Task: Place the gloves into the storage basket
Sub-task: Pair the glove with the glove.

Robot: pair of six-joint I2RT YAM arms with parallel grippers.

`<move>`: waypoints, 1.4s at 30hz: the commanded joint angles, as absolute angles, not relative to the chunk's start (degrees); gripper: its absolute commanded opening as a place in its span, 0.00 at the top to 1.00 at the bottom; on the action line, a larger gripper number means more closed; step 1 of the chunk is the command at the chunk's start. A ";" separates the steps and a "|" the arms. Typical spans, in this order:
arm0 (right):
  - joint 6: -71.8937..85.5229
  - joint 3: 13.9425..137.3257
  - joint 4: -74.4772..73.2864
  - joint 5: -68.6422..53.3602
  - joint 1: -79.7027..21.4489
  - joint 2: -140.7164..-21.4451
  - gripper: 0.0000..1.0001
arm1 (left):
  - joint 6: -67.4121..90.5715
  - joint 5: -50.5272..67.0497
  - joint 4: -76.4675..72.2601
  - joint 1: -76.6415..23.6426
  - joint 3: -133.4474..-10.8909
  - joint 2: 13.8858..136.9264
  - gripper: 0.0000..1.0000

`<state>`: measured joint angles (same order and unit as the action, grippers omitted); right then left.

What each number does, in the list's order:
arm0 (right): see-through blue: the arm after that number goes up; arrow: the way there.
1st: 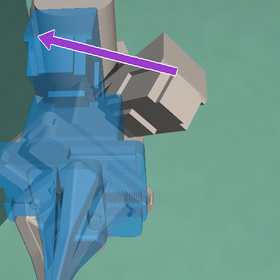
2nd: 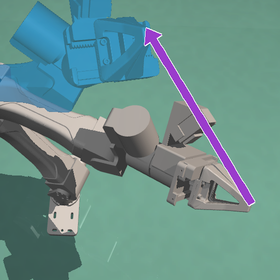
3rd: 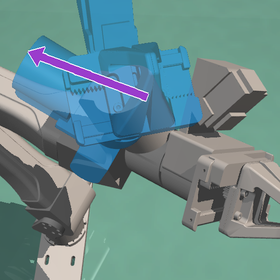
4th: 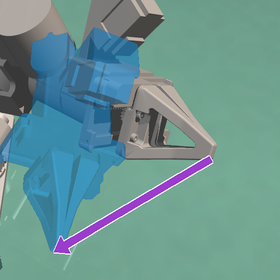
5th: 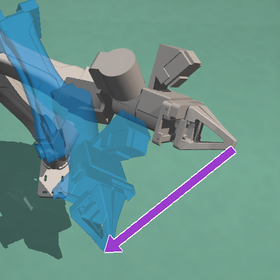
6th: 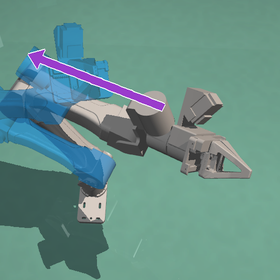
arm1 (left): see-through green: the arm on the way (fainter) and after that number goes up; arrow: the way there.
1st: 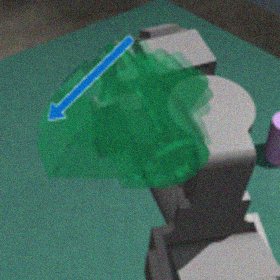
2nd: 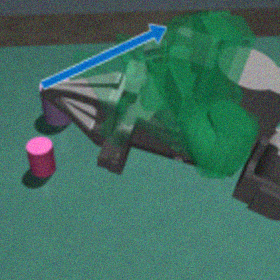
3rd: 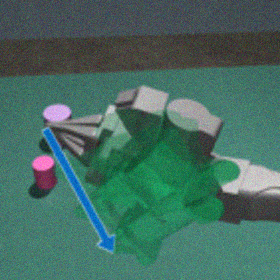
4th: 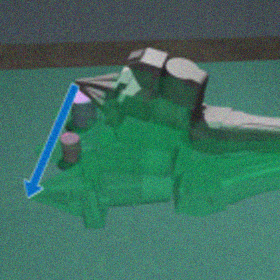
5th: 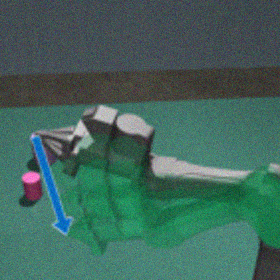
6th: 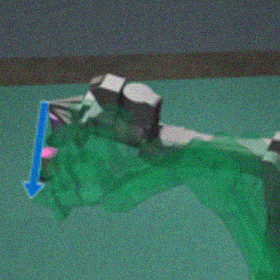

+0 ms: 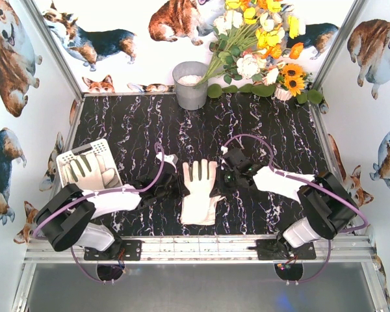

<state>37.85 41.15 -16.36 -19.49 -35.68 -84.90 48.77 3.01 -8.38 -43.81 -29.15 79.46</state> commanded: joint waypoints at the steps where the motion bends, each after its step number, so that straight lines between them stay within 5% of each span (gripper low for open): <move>1: 36.39 39.81 -19.42 -17.35 -35.51 -85.44 1.00 | 46.02 -0.53 -6.80 -43.18 -30.20 80.69 1.00; 14: 36.28 39.54 -20.11 -16.72 -35.60 -87.83 1.00 | 42.63 -3.22 -3.40 -43.15 -32.26 82.72 1.00; 21: 36.45 40.11 -20.78 -16.00 -35.69 -89.05 1.00 | 39.71 -3.36 -1.06 -43.26 -33.28 80.48 0.76; 28: 36.31 40.68 -20.98 -16.25 -35.70 -90.16 1.00 | 37.33 -4.23 0.38 -44.23 -33.56 73.19 0.69; 42: 35.67 41.79 -23.65 -14.91 -35.77 -88.12 1.00 | 38.51 4.49 -8.89 -45.09 -33.52 85.58 0.80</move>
<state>37.95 41.58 -16.64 -20.18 -35.59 -88.49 39.05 4.25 -8.05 -44.77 -32.08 83.61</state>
